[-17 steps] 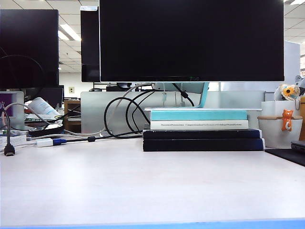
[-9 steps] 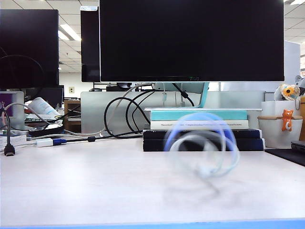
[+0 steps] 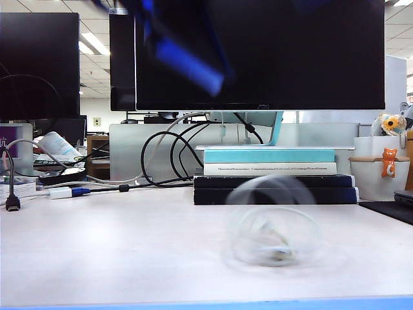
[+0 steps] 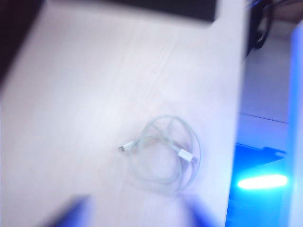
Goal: Unfold the white charging cable into a straight cable.
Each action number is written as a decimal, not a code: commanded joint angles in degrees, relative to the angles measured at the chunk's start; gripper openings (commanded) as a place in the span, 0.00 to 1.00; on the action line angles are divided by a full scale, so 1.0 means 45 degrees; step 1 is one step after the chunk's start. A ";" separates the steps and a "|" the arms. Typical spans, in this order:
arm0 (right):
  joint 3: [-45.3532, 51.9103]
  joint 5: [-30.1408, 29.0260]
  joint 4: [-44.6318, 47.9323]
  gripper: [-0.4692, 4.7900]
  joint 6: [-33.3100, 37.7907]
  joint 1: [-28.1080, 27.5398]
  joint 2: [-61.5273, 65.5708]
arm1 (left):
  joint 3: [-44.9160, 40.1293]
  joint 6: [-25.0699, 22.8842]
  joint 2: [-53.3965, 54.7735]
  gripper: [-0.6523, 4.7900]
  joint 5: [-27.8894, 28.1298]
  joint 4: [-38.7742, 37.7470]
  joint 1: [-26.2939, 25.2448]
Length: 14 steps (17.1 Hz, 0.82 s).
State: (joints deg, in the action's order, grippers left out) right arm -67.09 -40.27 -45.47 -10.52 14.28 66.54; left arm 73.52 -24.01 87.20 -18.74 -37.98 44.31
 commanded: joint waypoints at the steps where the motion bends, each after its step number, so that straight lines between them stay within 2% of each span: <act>1: -0.0024 0.2375 -0.1379 0.25 -0.0491 -0.0005 -0.0058 | 0.0039 0.0976 0.0996 1.00 0.0087 0.0272 0.0005; 2: -0.0024 0.2681 -0.1681 0.26 -0.0704 -0.0005 -0.0053 | 0.0039 0.0889 0.1282 1.00 0.0141 0.0267 0.0005; 5: 0.0136 0.2735 -0.2399 0.32 -0.0767 -0.0005 -0.0044 | 0.0039 0.0423 0.2171 1.00 0.1379 0.0291 -0.0005; 9: 0.1341 0.2701 -0.2599 0.32 -0.1010 -0.0005 -0.0044 | 0.0039 -0.0335 0.3327 1.00 0.0466 0.0753 -0.0209; 12: 0.1807 0.2691 -0.2589 0.32 -0.1020 -0.0005 -0.0044 | 0.0044 -0.0180 0.3905 1.00 -0.0039 0.1185 -0.0238; 13: 0.1894 0.2681 -0.2497 0.32 -0.1025 -0.0005 -0.0044 | 0.0044 -0.0146 0.4284 0.96 0.0214 0.1438 -0.0238; 14: 0.1894 0.2676 -0.2472 0.32 -0.1020 -0.0005 -0.0044 | 0.0044 -0.0136 0.4444 0.79 0.0209 0.1554 -0.0238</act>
State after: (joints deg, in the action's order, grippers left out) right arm -58.52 -28.03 -57.39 -14.87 14.15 66.54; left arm 73.65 -24.77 106.54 -17.91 -31.75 43.24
